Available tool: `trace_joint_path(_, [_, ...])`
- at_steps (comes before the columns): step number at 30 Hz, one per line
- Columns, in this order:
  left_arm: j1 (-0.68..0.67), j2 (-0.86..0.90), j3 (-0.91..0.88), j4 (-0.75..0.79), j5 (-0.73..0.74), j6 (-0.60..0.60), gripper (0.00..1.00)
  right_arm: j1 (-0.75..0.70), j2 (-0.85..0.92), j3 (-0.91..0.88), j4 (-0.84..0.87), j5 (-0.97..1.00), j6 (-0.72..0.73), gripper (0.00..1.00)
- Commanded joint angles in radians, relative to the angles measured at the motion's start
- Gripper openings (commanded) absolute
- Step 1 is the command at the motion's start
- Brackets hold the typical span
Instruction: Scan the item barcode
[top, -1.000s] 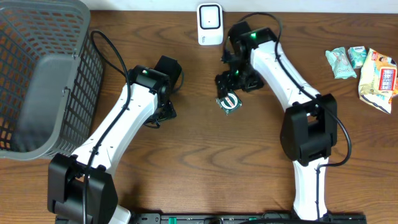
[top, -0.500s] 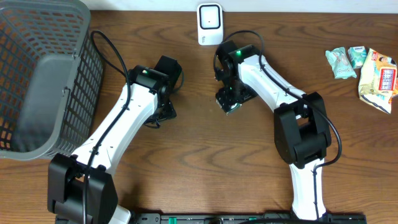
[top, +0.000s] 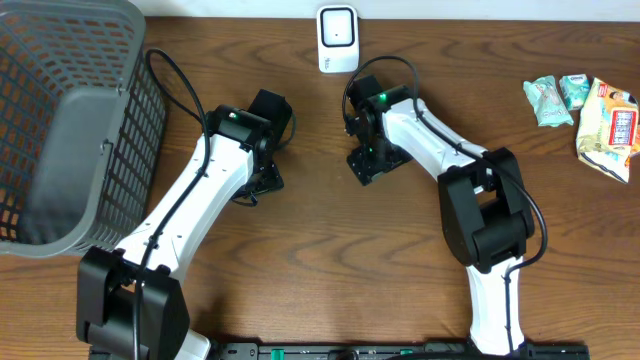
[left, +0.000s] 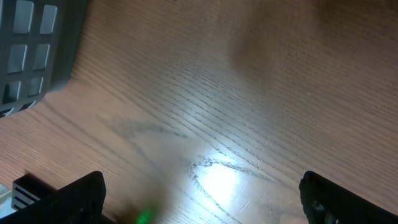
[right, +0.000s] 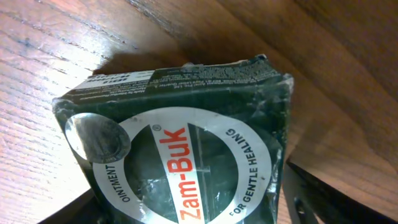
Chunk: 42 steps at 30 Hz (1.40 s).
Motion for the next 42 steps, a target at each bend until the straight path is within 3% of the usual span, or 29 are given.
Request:
trace_joint_path(1, [0.002, -0.005, -0.005, -0.006, -0.016, -0.008, 0.98, 0.004, -0.011, -0.022, 0.013, 0.001, -0.004, 0.63])
trace_joint_path(2, [0.002, -0.005, -0.005, -0.007, -0.016, -0.008, 0.98, 0.004, -0.012, -0.022, 0.02, 0.001, -0.004, 0.59])
trace_joint_path(11, [0.002, -0.005, -0.005, -0.006, -0.016, -0.009, 0.98, 0.004, -0.012, -0.018, 0.082, 0.001, -0.009, 0.57])
trace_joint_path(17, [0.002, -0.005, -0.005, -0.006, -0.016, -0.009, 0.98, 0.002, -0.012, -0.018, 0.106, 0.006, -0.04, 0.71])
trace_joint_path(22, [0.002, -0.005, -0.005, -0.006, -0.016, -0.009, 0.98, 0.002, -0.011, -0.018, 0.11, 0.006, -0.068, 0.75])
trace_joint_path(29, [0.002, -0.005, -0.005, -0.006, -0.016, -0.009, 0.98, 0.003, -0.011, -0.029, 0.118, 0.001, -0.072, 0.61])
trace_joint_path(42, [0.002, -0.005, -0.005, -0.006, -0.016, -0.008, 0.98, -0.015, -0.036, -0.014, 0.121, -0.113, -0.072, 0.53])
